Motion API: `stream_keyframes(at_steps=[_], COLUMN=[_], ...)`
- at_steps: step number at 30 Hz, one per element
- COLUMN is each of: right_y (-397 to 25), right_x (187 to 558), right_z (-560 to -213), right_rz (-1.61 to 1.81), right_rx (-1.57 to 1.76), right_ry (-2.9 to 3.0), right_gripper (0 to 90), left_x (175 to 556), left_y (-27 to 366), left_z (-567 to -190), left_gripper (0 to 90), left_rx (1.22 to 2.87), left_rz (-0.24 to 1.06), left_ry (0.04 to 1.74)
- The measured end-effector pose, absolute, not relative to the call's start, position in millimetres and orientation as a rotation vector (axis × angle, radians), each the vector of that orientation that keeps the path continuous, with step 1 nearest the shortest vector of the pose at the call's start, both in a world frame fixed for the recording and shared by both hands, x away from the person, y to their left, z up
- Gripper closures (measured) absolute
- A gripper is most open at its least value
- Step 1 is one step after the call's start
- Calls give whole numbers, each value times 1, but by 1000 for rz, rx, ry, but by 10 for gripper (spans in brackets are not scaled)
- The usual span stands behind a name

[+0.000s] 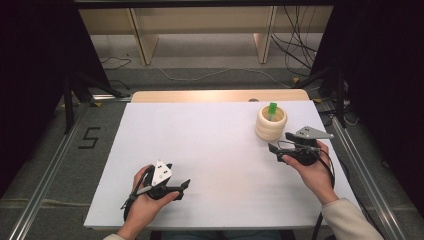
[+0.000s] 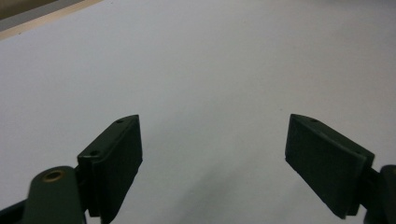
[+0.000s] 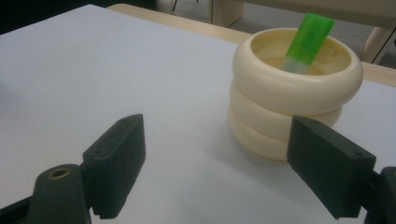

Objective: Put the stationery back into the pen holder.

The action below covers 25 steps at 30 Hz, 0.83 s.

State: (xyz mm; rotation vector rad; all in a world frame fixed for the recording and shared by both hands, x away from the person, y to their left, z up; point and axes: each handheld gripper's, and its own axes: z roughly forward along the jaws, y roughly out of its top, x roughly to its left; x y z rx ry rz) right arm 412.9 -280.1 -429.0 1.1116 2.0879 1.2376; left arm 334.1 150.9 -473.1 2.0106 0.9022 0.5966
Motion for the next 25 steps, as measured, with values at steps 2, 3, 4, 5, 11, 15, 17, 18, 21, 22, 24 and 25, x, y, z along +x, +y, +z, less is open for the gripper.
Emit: stream_keyframes(at_steps=[2,3,4,5,11,15,17,18,21,22,24,25], right_y=[-280,-280,-280,-280,-281,-282,-282,-283,-285,-285,-286,-286], right_x=[409,408,406,406,397,388,382,379,371,368,362,360], right_z=[-431,-431,-433,-433,-439,-445,-448,-449,-453,-455,-458,-459], right_rz=[1236,1231,1230,1227,1232,1231,1231,1230,1239,1237,1235,1233], right_rx=[1110,1106,1106,1106,1097,1093,1088,1089,1085,1075,1083,1087], right_ry=[2099,2103,2107,2113,2138,2167,2178,2185,2199,2207,2220,2226], right_gripper=[205,205,205,201,202,199,199,199,199,199,197,195], left_x=[334,334,334,334,334,334,334,333,333,332,331,330], left_y=[151,151,151,151,150,150,149,149,147,145,140,138], left_z=[-473,-473,-473,-474,-474,-474,-474,-474,-474,-475,-475,-474], left_gripper=[190,190,190,190,190,190,190,190,190,190,190,190], left_rx=[2011,2011,2009,2008,2009,2018,2015,2016,2022,2028,2021,2023], left_rz=[597,596,596,593,592,592,588,585,583,579,558,544], left_ry=[903,903,904,904,903,896,896,897,888,879,872,865])
